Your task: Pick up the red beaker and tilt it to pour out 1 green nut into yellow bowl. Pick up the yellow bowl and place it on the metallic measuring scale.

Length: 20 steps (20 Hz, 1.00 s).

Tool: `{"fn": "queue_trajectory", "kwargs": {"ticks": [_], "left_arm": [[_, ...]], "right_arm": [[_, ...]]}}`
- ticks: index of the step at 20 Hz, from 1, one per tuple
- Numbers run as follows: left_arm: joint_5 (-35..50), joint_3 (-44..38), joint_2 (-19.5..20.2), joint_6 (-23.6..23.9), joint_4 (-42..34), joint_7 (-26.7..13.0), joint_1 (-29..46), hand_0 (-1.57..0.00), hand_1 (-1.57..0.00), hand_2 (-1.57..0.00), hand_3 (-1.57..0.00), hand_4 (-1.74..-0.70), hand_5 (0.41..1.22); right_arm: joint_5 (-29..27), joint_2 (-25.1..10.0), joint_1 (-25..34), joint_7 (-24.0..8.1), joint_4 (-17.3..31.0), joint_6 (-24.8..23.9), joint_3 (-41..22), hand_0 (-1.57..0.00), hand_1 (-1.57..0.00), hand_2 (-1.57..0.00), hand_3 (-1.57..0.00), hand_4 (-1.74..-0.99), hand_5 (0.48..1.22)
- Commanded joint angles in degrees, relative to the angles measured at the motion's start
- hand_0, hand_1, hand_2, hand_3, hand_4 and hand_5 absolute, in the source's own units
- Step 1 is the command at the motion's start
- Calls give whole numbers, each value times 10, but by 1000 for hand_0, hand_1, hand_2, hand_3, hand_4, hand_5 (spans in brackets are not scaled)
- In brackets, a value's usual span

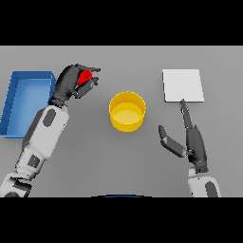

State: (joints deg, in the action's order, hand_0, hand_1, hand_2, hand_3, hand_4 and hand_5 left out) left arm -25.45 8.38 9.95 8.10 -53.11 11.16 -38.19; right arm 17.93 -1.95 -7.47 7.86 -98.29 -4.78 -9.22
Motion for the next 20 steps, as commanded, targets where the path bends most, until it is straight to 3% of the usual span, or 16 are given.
{"fn": "queue_trajectory", "kwargs": {"ticks": [1, 5, 7, 11, 13, 17, 20], "left_arm": [[-10, 13, 3, -5, -13, -10, 5, -1559, -1560, -1560, -1555, -1735, 1127], [-46, 58, 16, -23, -64, -47, 23, -1562, -1562, -1562, -1558, -1736, 1144], [-92, 97, 31, -42, -68, -83, -4, -1565, -1565, -1565, -1563, -1738, 1152], [-182, 182, 59, -105, -48, -105, -72, -1569, -1569, -1569, -1568, -1740, 1186], [-217, 217, 69, -136, -25, -102, -108, -1569, -1570, -1569, -1569, -1740, 1199], [-277, 288, 66, -202, 4, -105, -166, -1570, -1570, -1570, -1570, -1582, 1212], [-309, 333, 67, -230, 23, -96, -194, -1571, -1571, -1571, -1571, -1657, 1216]], "right_arm": [[-2, 1, 1, 3, -1, 1, 0, 1, 1, 1, 1, -1092, 667], [3, 0, -6, 4, 2, -1, -1, 1, 1, 1, 1, -1096, 666], [-3, 1, 0, -3, -6, 6, -3, 1, 1, 1, 1, -1086, 679], [9, 3, 0, -6, -3, 0, -7, 1, 1, 1, 1, -1054, 691], [11, 5, -2, -3, -7, -1, -9, 1, 1, 1, 1, -1068, 689], [-3, 8, -3, 7, -3, 7, -8, 1, 1, 1, 1, -1063, 681], [-8, 6, -4, -6, -1, 11, -5, 1, 1, 1, 1, -1056, 672]]}}
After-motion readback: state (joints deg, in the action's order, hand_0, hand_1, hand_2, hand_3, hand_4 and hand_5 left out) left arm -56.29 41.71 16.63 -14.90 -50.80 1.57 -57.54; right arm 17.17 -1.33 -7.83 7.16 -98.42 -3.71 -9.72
